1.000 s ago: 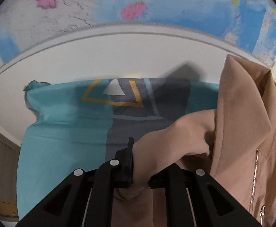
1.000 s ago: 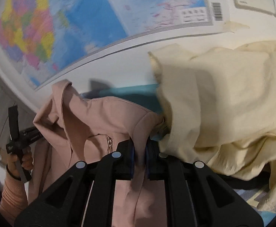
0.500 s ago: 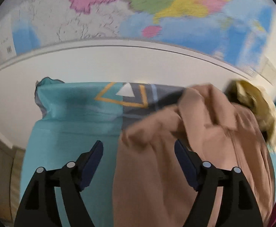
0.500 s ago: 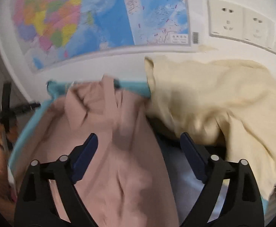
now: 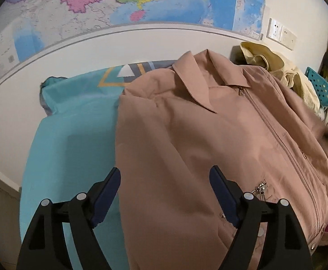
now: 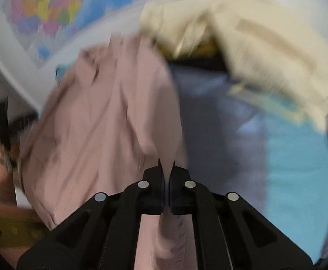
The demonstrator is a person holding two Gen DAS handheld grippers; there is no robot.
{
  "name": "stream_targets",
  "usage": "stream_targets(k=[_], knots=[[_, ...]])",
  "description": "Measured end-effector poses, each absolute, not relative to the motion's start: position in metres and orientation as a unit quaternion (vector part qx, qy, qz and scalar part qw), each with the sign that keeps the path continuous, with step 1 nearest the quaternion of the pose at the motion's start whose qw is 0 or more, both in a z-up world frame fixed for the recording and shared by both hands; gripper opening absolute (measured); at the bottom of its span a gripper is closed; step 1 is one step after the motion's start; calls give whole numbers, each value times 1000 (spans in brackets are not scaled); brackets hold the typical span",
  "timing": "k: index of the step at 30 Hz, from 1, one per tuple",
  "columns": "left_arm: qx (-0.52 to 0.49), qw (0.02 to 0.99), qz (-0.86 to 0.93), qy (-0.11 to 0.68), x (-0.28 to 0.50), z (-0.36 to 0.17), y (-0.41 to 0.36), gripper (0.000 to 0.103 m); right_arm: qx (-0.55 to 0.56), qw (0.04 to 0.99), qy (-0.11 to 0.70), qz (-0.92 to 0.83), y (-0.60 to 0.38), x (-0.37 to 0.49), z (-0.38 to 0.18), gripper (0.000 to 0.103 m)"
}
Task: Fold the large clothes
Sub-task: 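Lay the pink jacket flat on the bed cover with both tools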
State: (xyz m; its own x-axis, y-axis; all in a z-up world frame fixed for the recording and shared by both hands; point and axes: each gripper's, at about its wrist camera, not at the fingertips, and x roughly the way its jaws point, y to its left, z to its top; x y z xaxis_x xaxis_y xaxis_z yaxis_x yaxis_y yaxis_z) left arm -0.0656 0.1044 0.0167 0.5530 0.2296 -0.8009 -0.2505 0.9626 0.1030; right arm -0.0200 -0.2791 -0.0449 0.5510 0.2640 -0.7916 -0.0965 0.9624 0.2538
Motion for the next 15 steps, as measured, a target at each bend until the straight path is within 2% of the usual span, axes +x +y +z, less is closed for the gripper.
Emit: stream_targets(k=[2, 4, 6, 8, 9, 11, 12, 13, 14, 15], knots=[[-10, 884, 134, 447, -70, 20, 102, 78, 97, 904, 410, 73, -302, -18, -6, 3], [-11, 886, 135, 444, -74, 23, 101, 78, 103, 915, 387, 46, -320, -11, 10, 3], [-16, 885, 137, 445, -80, 24, 103, 78, 106, 912, 396, 16, -336, -2, 2, 4], [-19, 883, 138, 447, -87, 22, 102, 78, 99, 892, 441, -13, -344, 13, -29, 6], [-24, 883, 136, 449, -92, 21, 102, 78, 108, 882, 458, -24, -340, 19, -44, 13], [-42, 883, 119, 452, -104, 20, 101, 78, 111, 870, 479, -39, -342, 20, -64, 20], [-52, 883, 112, 453, -110, 21, 100, 78, 124, 871, 473, -41, -344, 16, -67, 38], [-64, 885, 97, 452, -118, 22, 96, 78, 136, 874, 463, -45, -342, 13, -66, 47], [-70, 885, 86, 452, -123, 22, 91, 79, 138, 878, 456, -47, -342, 7, -64, 52], [-74, 885, 73, 454, -128, 22, 85, 80, 133, 888, 438, -49, -337, -3, -56, 52]])
